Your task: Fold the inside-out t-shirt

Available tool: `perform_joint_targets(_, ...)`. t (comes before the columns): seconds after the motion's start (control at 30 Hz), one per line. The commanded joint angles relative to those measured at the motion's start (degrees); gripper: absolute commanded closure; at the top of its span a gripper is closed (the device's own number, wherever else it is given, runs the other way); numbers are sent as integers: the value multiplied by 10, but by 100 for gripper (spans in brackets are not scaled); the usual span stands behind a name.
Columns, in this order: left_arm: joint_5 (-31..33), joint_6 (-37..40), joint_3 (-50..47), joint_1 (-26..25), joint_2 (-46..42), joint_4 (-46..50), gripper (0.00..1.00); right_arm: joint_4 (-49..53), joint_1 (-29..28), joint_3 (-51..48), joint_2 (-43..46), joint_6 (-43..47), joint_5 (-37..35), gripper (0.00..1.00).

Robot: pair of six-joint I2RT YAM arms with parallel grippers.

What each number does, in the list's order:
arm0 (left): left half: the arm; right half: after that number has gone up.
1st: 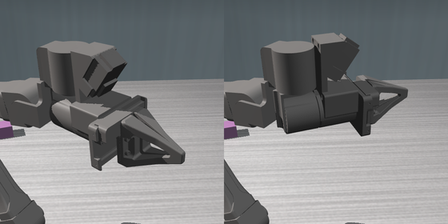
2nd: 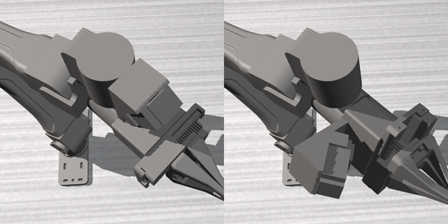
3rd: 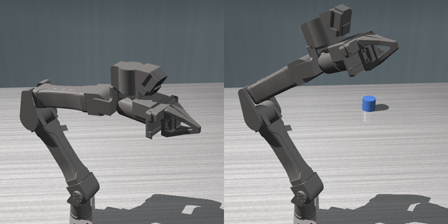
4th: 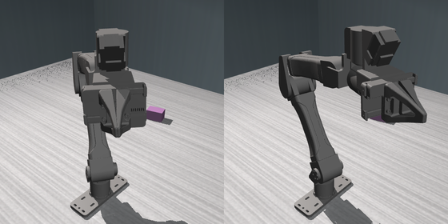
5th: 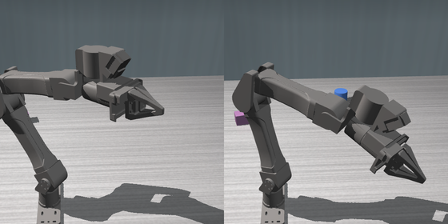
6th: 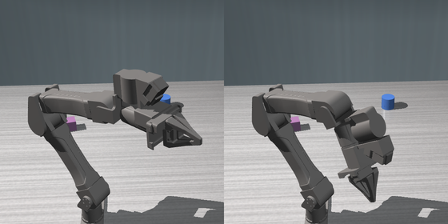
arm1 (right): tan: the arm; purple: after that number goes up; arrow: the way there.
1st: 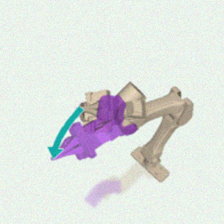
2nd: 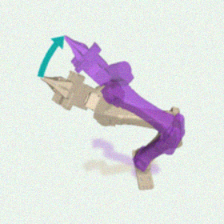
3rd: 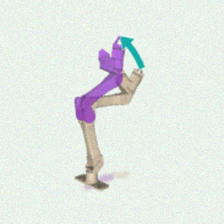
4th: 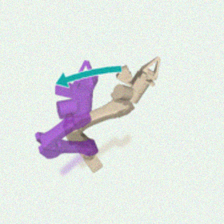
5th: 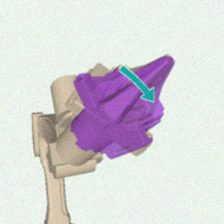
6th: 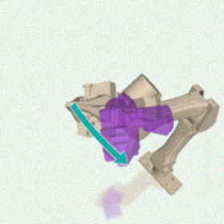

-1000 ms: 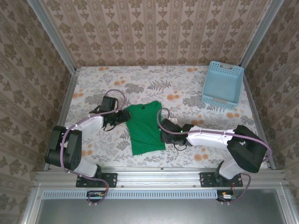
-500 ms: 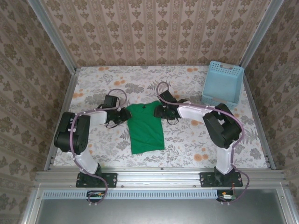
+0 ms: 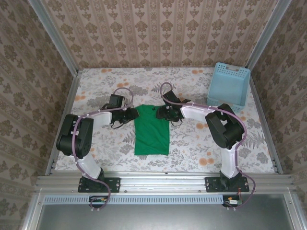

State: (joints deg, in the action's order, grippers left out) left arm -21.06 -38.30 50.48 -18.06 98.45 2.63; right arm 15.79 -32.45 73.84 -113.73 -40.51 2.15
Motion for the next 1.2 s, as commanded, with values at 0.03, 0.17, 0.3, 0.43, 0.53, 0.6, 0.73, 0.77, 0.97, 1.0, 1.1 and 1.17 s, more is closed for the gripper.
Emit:
perform_joint_targets(0.03, 30, 24, 35, 1, 9, 62, 59, 49, 7, 14, 5, 11, -41, 31)
perform_joint_targets(0.17, 10, 19, 53, -9, 48, 44, 59, 47, 7, 30, -27, 8, -29, 33)
perform_joint_targets(0.3, -14, 9, 65, -24, 83, 13, 60, 21, 4, 40, -57, 5, 17, 41)
perform_joint_targets(0.43, -44, -10, 69, -31, 111, -25, 67, 11, -5, 61, -83, 4, 55, 53)
perform_joint_targets(0.53, -73, -28, 63, -32, 119, -70, 74, 0, -9, 70, -92, 3, 80, 61)
perform_joint_targets(0.6, -89, -37, 60, -33, 119, -96, 78, -7, -10, 72, -93, 3, 94, 64)
perform_joint_targets(0.73, -102, -52, 44, -36, 105, -136, 85, -13, -13, 66, -84, 0, 102, 73)
perform_joint_targets(0.77, -101, -52, 41, -36, 101, -138, 86, -17, -13, 61, -80, -1, 102, 75)
perform_joint_targets(0.97, -101, -66, -13, -22, 48, -163, 98, -58, -11, -7, -14, -8, 84, 89)
perform_joint_targets(1.0, -101, -70, -29, -19, 27, -171, 100, -67, -11, -26, 6, -8, 80, 91)
perform_joint_targets(1.1, -82, -74, -88, -21, -56, -171, 100, -100, -11, -93, 79, -13, 69, 95)
perform_joint_targets(1.17, -62, -74, -123, -30, -116, -157, 100, -127, -11, -141, 129, -22, 69, 98)
